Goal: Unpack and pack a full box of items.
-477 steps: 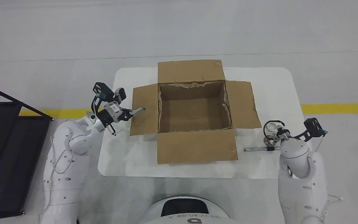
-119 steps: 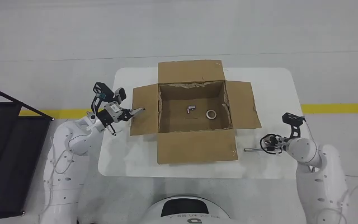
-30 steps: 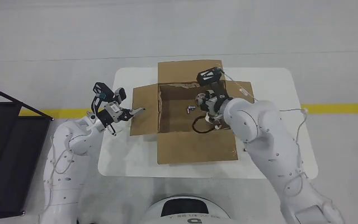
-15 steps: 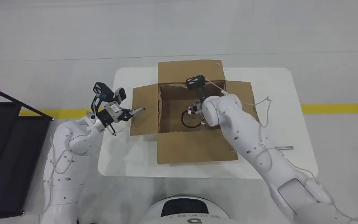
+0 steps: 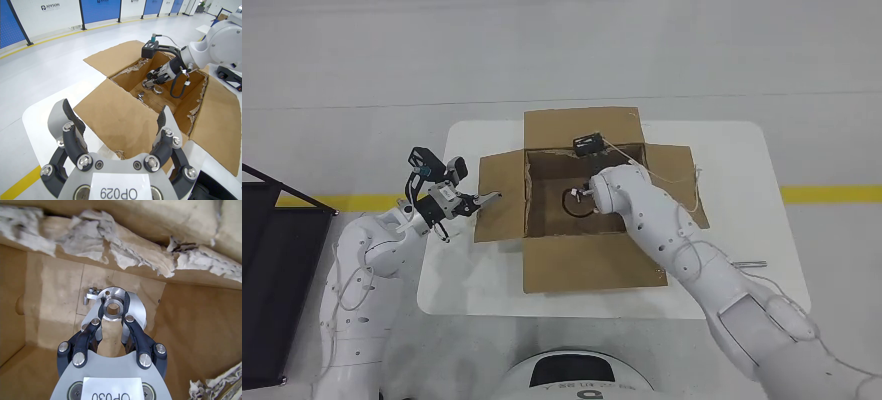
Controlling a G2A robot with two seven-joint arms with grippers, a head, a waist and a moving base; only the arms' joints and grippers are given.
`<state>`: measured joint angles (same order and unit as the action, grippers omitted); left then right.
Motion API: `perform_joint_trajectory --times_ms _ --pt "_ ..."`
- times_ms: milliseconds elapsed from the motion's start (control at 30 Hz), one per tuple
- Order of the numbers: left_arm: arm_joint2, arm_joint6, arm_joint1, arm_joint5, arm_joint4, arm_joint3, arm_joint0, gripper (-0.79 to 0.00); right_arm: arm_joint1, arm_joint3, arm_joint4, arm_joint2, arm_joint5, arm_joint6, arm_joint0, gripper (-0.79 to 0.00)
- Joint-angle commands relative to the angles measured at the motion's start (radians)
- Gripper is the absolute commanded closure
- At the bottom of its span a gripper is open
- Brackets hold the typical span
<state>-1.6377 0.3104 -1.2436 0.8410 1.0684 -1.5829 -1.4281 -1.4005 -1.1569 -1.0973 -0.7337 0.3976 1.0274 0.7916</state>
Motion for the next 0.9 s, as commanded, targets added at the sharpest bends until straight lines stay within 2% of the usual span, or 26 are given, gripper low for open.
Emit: perform_joint_trajectory --times_ms 0,433,567,700,867 --pt "0.0 0.0 0.0 0.0 0.0 0.0 0.0 -0.785 -0.009 0.03 0.014 0.003 -0.003 -0.008 -0.012 0.0" --pt "0.0 0.0 0.0 0.0 0.0 0.0 0.0 -0.785 -0.032 0.125 0.021 -0.031 0.042 -0.051 -0.027 -0.006" --pt "0.0 0.0 0.0 0.0 0.0 0.0 0.0 -0.785 -0.027 0.126 0.041 -0.068 0.033 -0.048 -0.016 -0.172" --pt "0.0 0.0 0.0 0.0 0.0 0.0 0.0 -0.785 -0.025 0.109 0.03 -0.082 0.024 -0.043 -0.003 -0.237" --pt "0.0 0.0 0.0 0.0 0.0 0.0 0.0 -0.785 -0.019 0.049 0.003 -0.102 0.032 -0.037 0.022 -0.268"
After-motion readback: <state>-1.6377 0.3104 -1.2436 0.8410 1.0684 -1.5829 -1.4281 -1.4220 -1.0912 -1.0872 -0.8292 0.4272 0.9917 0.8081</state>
